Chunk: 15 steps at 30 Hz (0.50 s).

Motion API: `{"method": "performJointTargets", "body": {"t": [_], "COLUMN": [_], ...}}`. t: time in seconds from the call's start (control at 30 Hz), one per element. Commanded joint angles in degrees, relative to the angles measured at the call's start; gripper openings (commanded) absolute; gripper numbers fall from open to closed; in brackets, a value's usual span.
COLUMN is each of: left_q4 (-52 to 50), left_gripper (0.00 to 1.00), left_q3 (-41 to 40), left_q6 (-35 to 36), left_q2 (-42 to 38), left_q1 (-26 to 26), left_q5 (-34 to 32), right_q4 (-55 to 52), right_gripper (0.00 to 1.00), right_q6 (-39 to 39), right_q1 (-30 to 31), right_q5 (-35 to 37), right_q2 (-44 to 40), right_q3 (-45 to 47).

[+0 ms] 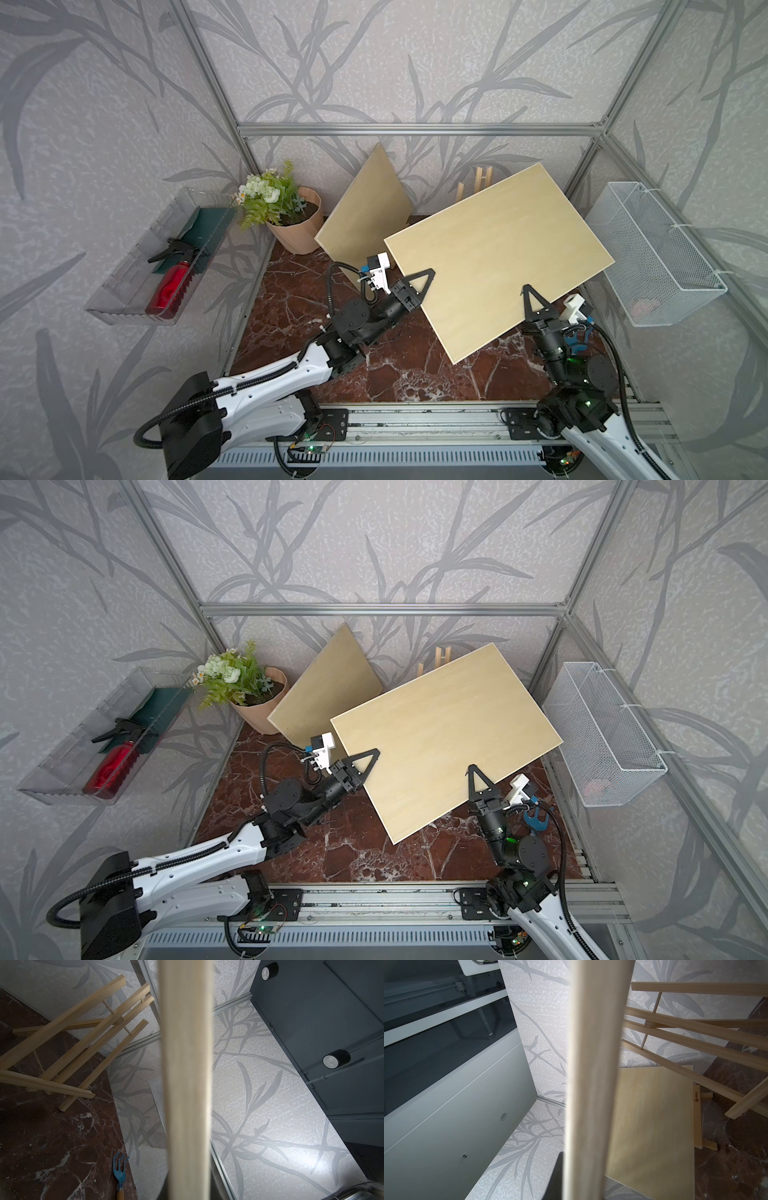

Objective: Disassemble the easel
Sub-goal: Place the drawing board at the center of the board.

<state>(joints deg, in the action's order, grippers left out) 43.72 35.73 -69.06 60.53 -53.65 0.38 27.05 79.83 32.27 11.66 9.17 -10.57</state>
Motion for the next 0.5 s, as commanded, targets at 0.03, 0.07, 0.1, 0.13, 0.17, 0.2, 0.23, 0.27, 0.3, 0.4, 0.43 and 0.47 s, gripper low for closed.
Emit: {"method": "performJointTargets", "body": {"t": [0.03, 0.07, 0.1, 0.13, 0.17, 0.2, 0.23, 0.27, 0.3, 0.4, 0.43, 0.47], "left_q4": [4.28, 3.4, 2.29, 1.12, -0.61, -2.55, -4.37, -6.27, -6.76, -7.9, -8.8, -10.18], "left_gripper": [0.0, 0.0, 0.0, 0.0, 0.0, 0.0, 0.0, 0.0, 0.0, 0.0, 0.0, 0.0], "left_q3": [1.08, 0.7, 0.22, -0.16, -0.47, -0.75, -1.24, -1.94, -3.17, -7.81, -8.93, -10.18], "left_q6": [3.8, 4.09, 4.43, 4.59, 4.84, 5.19, 5.21, 4.57, 4.21, 2.62, 2.13, 1.48], "left_q2": [-7.65, -9.11, -10.76, -12.21, -13.95, -15.66, -17.09, -18.76, -20.18, -25.09, -26.58, -28.32], "left_q1": [-0.67, -0.67, -0.59, -0.58, -0.61, -0.58, -0.58, -0.58, -0.58, -0.59, -0.59, -0.62], "left_q5": [2.21, 1.7, 1.18, 0.76, 0.42, 0.18, -0.27, -0.79, -0.95, -2.28, -2.75, -3.07], "right_q4": [-11.5, -14.52, -17.88, -21.2, -25.06, -28.07, -30.09, -32.18, -34.34, -39.97, -41.49, -43.11], "right_gripper": [0.0, 0.0, 0.07, 0.19, 0.3, 0.37, 0.43, 0.48, 0.52, 0.58, 0.58, 0.61], "right_q6": [-9.17, -9.73, -10.41, -10.61, -11.06, -11.87, -12.79, -13.49, -13.87, -14.72, -14.54, -14.51], "right_q1": [-0.49, -0.53, -0.54, -0.51, -0.48, -0.52, -0.51, -0.49, -0.53, -0.54, -0.48, -0.46], "right_q5": [-3.5, -4.76, -5.89, -6.66, -7.52, -8.59, -9.67, -11.03, -12.41, -15.48, -16.02, -16.74], "right_q2": [-2.48, -3.28, -4.17, -4.93, -5.67, -6.23, -6.59, -6.84, -6.97, -7.22, -7.32, -7.41], "right_q3": [-2.64, -3.24, -3.93, -4.61, -5.38, -5.96, -6.32, -6.61, -6.97, -7.27, -7.12, -7.03]}}
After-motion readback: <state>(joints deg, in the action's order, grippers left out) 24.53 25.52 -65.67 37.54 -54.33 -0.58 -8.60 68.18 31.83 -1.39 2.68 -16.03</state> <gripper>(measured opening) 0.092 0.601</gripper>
